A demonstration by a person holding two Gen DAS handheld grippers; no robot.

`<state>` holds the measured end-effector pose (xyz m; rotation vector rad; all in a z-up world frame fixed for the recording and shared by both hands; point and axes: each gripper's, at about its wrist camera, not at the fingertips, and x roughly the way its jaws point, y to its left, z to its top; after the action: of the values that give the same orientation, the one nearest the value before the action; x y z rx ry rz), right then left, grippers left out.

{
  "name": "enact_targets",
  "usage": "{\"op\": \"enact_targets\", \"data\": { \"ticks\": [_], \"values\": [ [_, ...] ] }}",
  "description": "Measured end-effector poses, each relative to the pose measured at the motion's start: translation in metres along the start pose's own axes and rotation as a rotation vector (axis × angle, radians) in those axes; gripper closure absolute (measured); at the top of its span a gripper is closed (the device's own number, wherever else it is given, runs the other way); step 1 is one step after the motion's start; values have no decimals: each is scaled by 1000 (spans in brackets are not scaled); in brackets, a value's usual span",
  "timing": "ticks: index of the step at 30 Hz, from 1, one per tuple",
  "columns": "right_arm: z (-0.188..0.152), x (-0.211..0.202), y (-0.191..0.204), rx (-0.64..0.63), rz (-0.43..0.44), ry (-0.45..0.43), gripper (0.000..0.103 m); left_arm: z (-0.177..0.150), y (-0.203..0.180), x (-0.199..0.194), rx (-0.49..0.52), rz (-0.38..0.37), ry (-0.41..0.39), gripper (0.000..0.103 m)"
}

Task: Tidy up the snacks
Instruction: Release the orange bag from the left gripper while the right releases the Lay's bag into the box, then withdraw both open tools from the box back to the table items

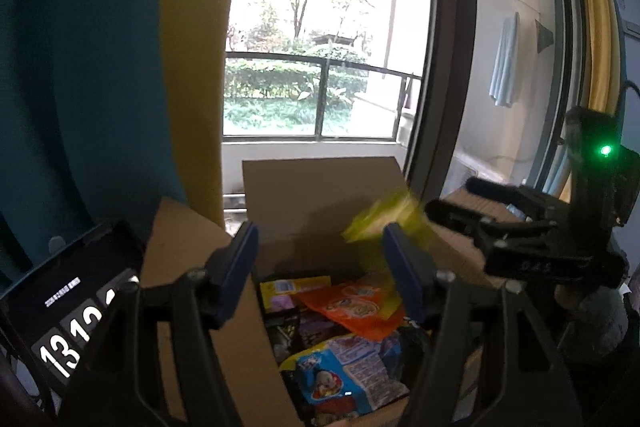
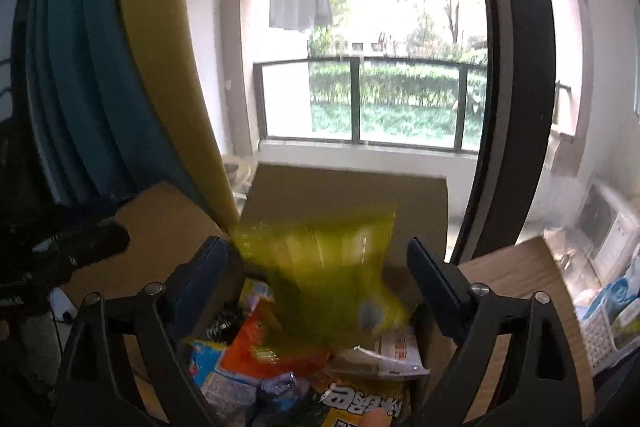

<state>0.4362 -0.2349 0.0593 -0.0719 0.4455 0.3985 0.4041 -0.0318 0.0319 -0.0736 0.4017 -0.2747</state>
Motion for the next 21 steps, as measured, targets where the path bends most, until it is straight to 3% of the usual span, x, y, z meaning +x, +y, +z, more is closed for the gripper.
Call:
{"op": "enact_targets", "data": {
  "ticks": [21],
  "values": [
    [-13, -97, 24, -7, -37, -19, 10, -8, -31, -99, 8, -72, -65, 32]
  ]
}}
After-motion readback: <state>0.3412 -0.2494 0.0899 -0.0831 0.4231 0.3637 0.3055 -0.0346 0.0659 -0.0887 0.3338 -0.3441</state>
